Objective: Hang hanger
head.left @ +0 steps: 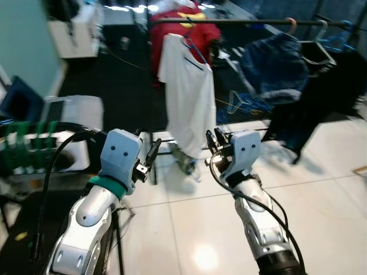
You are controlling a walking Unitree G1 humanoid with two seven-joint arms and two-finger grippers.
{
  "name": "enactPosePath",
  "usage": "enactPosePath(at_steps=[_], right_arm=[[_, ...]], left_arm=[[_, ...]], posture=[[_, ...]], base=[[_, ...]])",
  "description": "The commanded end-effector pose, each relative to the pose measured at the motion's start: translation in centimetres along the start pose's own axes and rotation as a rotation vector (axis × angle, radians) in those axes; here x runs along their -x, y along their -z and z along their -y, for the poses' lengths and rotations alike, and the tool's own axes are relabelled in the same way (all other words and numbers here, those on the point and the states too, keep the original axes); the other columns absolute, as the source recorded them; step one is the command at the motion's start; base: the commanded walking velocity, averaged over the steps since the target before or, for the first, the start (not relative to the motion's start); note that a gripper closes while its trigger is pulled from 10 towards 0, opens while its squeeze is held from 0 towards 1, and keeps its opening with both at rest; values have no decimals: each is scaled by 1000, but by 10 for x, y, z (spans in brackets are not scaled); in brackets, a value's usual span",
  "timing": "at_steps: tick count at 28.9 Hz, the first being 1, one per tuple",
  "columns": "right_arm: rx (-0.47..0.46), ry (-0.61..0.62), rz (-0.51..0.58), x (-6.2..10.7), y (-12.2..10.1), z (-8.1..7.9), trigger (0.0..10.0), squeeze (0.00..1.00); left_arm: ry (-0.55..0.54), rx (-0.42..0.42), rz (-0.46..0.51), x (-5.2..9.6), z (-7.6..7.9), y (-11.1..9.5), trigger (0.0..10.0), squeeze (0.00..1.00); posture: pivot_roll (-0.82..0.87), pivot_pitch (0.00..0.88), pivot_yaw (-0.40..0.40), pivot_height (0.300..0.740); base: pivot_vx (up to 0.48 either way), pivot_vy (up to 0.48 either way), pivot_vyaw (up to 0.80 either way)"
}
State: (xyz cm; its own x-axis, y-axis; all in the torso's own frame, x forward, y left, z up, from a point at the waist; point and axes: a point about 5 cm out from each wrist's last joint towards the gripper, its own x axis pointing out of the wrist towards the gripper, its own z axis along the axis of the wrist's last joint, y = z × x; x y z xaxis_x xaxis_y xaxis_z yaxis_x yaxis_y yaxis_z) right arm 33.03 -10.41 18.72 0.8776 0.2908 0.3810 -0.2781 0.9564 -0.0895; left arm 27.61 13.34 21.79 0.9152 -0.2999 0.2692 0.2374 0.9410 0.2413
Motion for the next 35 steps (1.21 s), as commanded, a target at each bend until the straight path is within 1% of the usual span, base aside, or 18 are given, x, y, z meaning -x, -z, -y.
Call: enactPosePath(at_steps=[1, 7, 11, 12, 13, 14, 15, 16, 19, 20, 21, 22, 24, 25, 26, 30, 33, 35], right_arm=[[11, 21, -14, 2, 3, 6, 10000, 0], [-9, 26, -20, 2, 5, 8, 10000, 0], [3, 25, -23, 2, 5, 8, 10000, 0], [8, 22, -29, 2, 7, 8, 10000, 0], [6, 19, -54, 5, 13, 8, 10000, 0], [6, 19, -54, 5, 13, 8, 10000, 0], [4, 18, -84, 8, 20, 8, 10000, 0], [1, 23, -135, 13, 32, 8, 10000, 0], [1, 23, -135, 13, 32, 8, 10000, 0], [3, 29, -180, 19, 43, 9, 10000, 0], [1, 48, -235, 27, 56, 12, 10000, 0], [1, 48, -235, 27, 56, 12, 10000, 0], [28, 84, -325, 43, 75, 18, 10000, 0], [28, 84, -325, 43, 75, 18, 10000, 0], [42, 100, -359, 51, 82, 21, 10000, 0], [42, 100, -359, 51, 82, 21, 10000, 0], [65, 121, -424, 66, 95, 26, 10000, 0], [65, 121, -434, 68, 97, 27, 10000, 0]], left_arm=[[8, 22, -17, -1, 2, 2, 10000, 0], [6, 46, -41, -3, 4, 5, 10000, 0], [-9, 56, -77, -3, 3, 10, 10000, 0], [-21, 46, -105, -3, 3, 16, 10000, 0], [-15, 9, -152, -2, 2, 28, 10000, 0], [-15, 9, -152, -2, 2, 28, 10000, 0], [-2, -52, -172, -2, 1, 38, 10000, 0], [28, -105, -216, 0, -1, 56, 10000, 0], [28, -105, -216, 0, -1, 56, 10000, 0], [58, -146, -252, 2, -3, 71, 10000, 0], [45, -172, -306, 5, -9, 89, 10000, 0], [45, -172, -306, 5, -9, 89, 10000, 0], [-22, -158, -408, 15, -23, 118, 10000, 0], [-22, -158, -408, 15, -23, 118, 10000, 0], [-60, -153, -443, 21, -27, 127, 10000, 0], [-60, -153, -443, 21, -27, 127, 10000, 0], [-93, -136, -494, 32, -25, 140, 10000, 0], [-94, -136, -496, 33, -24, 143, 10000, 0]], posture=[[-25, 71, 49, 740], [-25, 69, 46, 740], [-26, 69, 46, 740], [-28, 68, 45, 740], [-28, 68, 44, 740], [-28, 68, 44, 740], [-26, 66, 42, 740], [-30, 63, 40, 740], [-30, 63, 40, 740], [-32, 62, 40, 740], [-35, 62, 40, 740], [-35, 62, 40, 740], [-46, 67, 40, 740], [-46, 67, 40, 740], [-53, 70, 39, 740], [-53, 70, 39, 740], [-56, 77, 32, 740], [-56, 78, 30, 740]], base=[[0, 0, 0], [0, 0, 0], [0, 0, 0], [0, 0, 0], [0, 0, 0], [0, 0, 0], [0, 0, 0], [0, 0, 0], [0, 0, 0], [0, 0, 0], [0, 0, 0], [0, 0, 0], [0, 0, 0], [0, 0, 0], [0, -341, 0], [0, -341, 0], [0, -480, 0], [0, -471, 0]])
